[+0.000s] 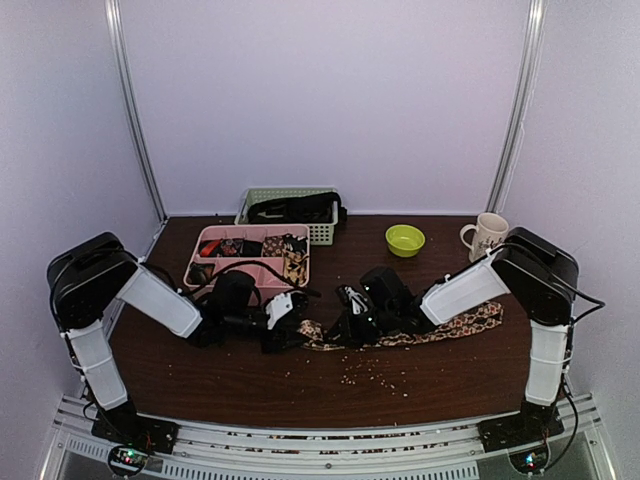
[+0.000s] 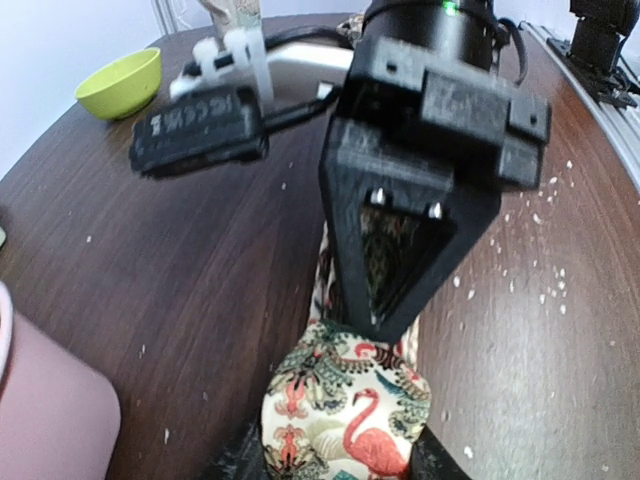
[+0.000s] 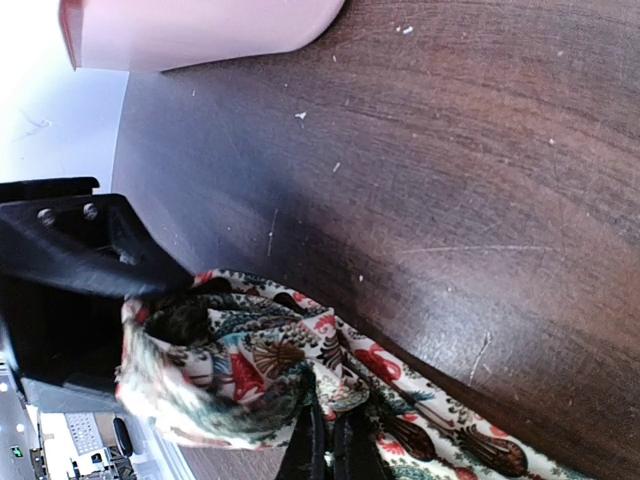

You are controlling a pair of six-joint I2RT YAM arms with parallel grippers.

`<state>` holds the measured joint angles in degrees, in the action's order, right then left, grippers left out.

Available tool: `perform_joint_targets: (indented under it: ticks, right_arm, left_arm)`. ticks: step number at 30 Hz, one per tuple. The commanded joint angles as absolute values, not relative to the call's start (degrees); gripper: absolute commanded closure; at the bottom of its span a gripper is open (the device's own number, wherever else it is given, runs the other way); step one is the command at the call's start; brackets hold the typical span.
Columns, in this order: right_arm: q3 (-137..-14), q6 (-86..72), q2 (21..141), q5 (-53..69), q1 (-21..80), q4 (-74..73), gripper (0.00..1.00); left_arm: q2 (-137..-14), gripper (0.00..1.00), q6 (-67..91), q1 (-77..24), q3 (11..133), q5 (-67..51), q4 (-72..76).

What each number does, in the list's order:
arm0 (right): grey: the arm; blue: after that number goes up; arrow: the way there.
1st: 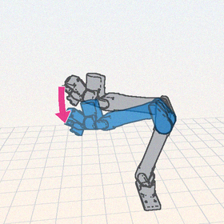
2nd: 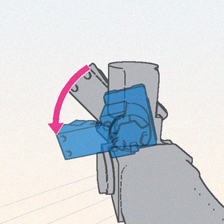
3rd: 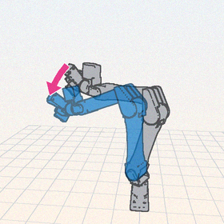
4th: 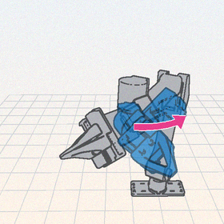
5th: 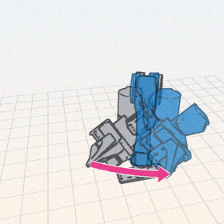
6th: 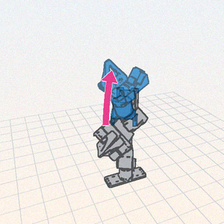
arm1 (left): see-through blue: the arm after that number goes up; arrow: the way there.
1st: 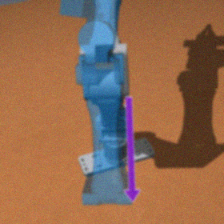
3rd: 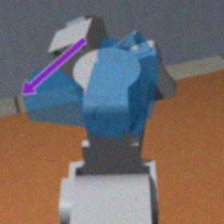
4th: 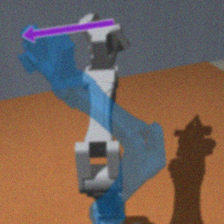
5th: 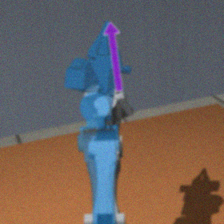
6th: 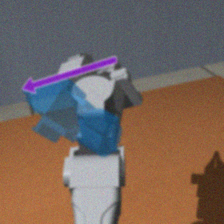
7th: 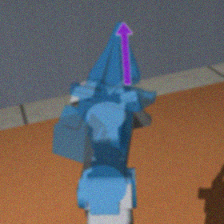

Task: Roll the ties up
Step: Roll the tie at the center of the board.

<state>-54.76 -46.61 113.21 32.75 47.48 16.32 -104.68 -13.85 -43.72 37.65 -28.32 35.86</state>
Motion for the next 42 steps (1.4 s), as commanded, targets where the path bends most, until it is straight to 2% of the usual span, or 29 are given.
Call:
perform_joint_targets:
  ticks: [1, 9, 14, 19, 24, 30, 32, 42]
  right_arm:
    - [-54.3, -45.9, 115.7, 30.2, 47.2, 13.1, 1.0]
    - [-54.3, -46.4, 115.5, 30.6, 47.1, 14.0, 1.0]
    - [-53.7, -47.5, 114.6, 31.4, 47.1, 16.3, 1.0]
    - [-51.4, -47.8, 110.5, 32.4, 46.7, 17.9, 1.0]
    - [-48.0, -49.1, 105.6, 34.1, 44.5, 21.2, 0.86]
    - [-46.8, -50.7, 102.6, 36.2, 44.2, 24.7, 0.65]
    - [-47.0, -52.0, 102.8, 37.2, 44.5, 26.2, 0.61]
    - [-52.8, -50.1, 108.5, 35.8, 46.8, 18.9, 0.56]
  left_arm:
    - [-107.1, 0.59, -14.4, -44.7, 42.2, -31.8, 34.7]
    - [-114.7, 0.57, -11.4, -47.3, 50.1, -33.0, 31.0]
    - [-117.8, 0.56, -11.0, -47.2, 50.6, -31.0, 28.0]
    - [-117.6, 0.62, -12.2, -46.5, 49.2, -28.6, 24.0]
    - [-117.6, 0.66, -13.4, -46.2, 49.4, -28.0, 20.5]
    - [-118.4, 0.65, -13.5, -46.1, 50.8, -27.7, 18.1]
    - [-118.7, 0.64, -13.4, -46.1, 51.1, -27.7, 17.6]
    - [-118.7, 0.61, -13.1, -46.0, 51.9, -27.6, 16.8]
